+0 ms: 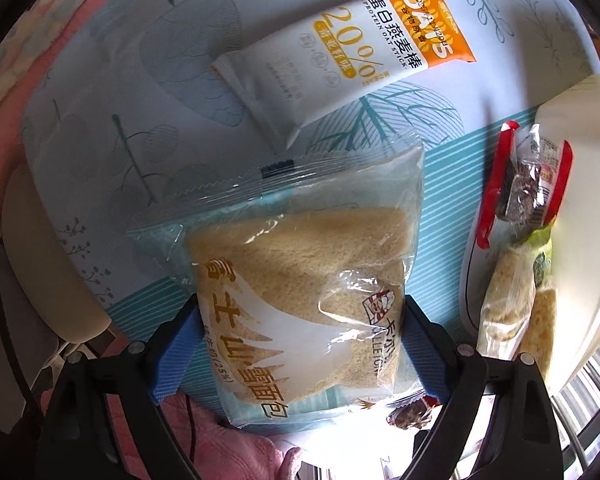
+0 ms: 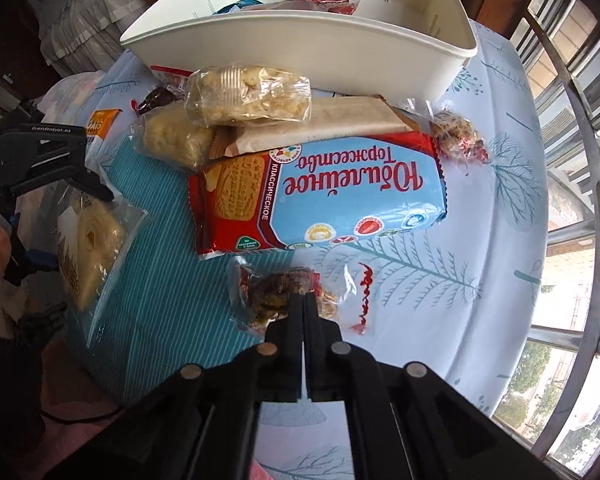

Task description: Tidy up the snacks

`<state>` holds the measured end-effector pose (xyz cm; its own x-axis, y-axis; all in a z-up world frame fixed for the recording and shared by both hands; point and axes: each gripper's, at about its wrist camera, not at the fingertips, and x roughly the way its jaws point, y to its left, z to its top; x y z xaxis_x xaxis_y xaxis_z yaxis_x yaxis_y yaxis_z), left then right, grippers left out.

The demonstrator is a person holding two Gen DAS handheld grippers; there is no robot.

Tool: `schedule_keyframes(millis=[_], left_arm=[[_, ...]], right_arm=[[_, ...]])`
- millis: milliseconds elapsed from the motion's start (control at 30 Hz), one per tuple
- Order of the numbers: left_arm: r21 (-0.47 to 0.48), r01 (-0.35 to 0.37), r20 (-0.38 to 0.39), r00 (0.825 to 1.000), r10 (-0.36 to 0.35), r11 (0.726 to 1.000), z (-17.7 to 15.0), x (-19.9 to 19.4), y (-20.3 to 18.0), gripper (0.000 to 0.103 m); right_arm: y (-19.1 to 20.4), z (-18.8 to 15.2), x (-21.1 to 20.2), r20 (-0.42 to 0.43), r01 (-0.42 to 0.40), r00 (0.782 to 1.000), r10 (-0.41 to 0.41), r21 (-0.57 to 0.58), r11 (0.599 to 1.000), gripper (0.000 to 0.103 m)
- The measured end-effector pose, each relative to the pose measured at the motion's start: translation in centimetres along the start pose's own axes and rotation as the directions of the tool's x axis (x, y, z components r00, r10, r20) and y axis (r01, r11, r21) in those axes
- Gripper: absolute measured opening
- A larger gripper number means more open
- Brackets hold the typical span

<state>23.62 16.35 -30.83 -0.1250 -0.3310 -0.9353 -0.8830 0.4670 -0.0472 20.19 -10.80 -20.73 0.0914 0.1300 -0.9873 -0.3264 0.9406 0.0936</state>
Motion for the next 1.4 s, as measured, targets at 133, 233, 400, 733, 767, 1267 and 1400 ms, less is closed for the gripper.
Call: schedule_keyframes(millis=[133, 233, 400, 733, 767, 1267, 1400], left_arm=[[0.014, 0.016, 0.019, 1.000, -0.016, 1.000, 0.3, -0.9, 1.4, 0.091], [0.019, 0.032, 0.029, 0.999, -0.033, 0.999, -0.1, -1.2, 2.1, 0.091], [0.027, 0.057, 0.047, 0.997, -0.058, 0.998, -1.2, -1.8, 3.5, 0.091], [0.093, 0.096, 0.111, 0.988, -0.107, 0.991, -4.9, -5.1, 6.4, 0.091], [0.100, 0.097, 0.119, 0.987, -0.109, 0.990, -5.2, -5.4, 6.5, 0.091], [0.138, 0.067, 0.177, 0.980, -0.091, 0.988, -7.8, -7.1, 7.1, 0.091], [0.149, 0.092, 0.217, 0.968, -0.123, 0.985, -8.1, -8.0, 6.3, 0.091]], right_arm=[[-0.9, -0.5, -0.3, -0.007, -0.024, 1.000, 0.025, 0.031, 0.999, 0.000], [-1.5, -0.7, -0.4, -0.015, -0.052, 0.998, 0.053, 0.054, 0.997, 0.001], [-1.0, -1.0, -0.4, -0.048, -0.096, 0.994, 0.099, 0.067, 0.993, 0.028], [0.7, 0.0, 1.1, -0.083, -0.067, 0.994, 0.069, 0.020, 0.998, 0.063], [0.9, 0.1, 1.4, -0.083, -0.056, 0.995, 0.056, 0.011, 0.998, 0.063], [2.6, 0.5, 2.6, -0.043, 0.003, 0.999, -0.007, -0.079, 0.997, 0.056], [2.3, 0.1, 2.4, -0.051, 0.016, 0.999, -0.020, -0.087, 0.996, 0.055]])
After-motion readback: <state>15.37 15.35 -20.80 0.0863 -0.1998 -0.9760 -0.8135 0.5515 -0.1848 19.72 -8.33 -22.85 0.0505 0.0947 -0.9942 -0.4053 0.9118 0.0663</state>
